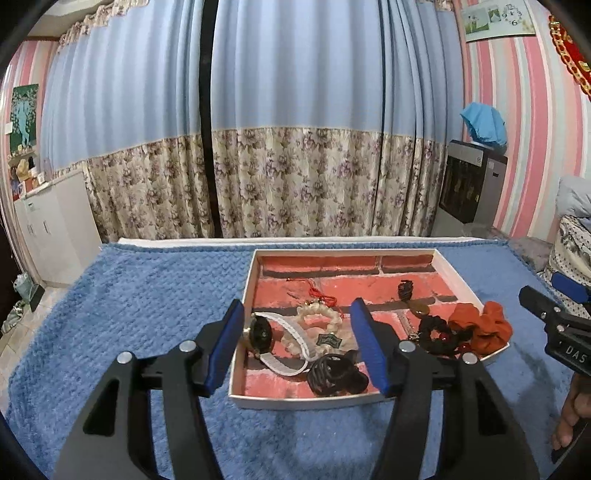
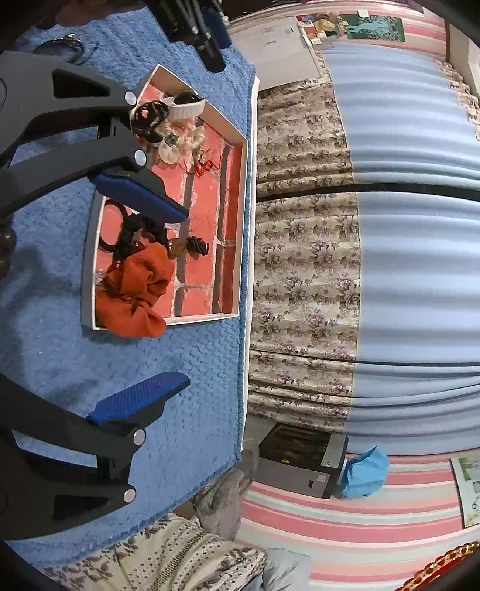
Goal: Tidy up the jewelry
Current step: 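Grasp black leather cord bracelet with left tool while right tool approaches wooden bead bracelet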
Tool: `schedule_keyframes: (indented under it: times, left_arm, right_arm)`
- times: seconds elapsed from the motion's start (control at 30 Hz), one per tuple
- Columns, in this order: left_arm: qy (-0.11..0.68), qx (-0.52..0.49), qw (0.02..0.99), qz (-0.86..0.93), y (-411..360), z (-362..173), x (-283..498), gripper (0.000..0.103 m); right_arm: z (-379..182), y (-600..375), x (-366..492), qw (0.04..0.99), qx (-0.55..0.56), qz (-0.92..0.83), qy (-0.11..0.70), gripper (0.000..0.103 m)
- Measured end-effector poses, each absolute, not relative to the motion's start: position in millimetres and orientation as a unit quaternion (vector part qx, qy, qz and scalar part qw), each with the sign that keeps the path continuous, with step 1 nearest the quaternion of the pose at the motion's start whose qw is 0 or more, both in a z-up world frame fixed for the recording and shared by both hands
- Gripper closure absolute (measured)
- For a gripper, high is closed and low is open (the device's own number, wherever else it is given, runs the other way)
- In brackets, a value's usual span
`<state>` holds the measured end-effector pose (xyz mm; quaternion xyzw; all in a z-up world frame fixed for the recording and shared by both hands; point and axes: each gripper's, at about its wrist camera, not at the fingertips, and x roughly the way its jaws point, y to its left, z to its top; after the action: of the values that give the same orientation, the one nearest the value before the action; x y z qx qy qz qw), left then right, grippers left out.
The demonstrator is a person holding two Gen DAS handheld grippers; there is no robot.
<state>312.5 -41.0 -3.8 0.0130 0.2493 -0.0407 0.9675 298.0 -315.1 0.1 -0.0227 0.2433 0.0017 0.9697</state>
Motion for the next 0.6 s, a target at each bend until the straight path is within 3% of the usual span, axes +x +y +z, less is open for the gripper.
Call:
schedule_keyframes:
  times: [0.43,0.6]
  left_arm:
    - [0.261,0.036,0.964,-0.016,15,-13,261,0.043]
    - [0.296,0.035,0.954,-0.019,35,-40,226,0.043]
  right_arm:
    - [-2,-336,247,0.967,-0.025,0.016,0.252,0.020]
    - [-23,-344,222,0.960,-0.025,0.019,0.278,0.020]
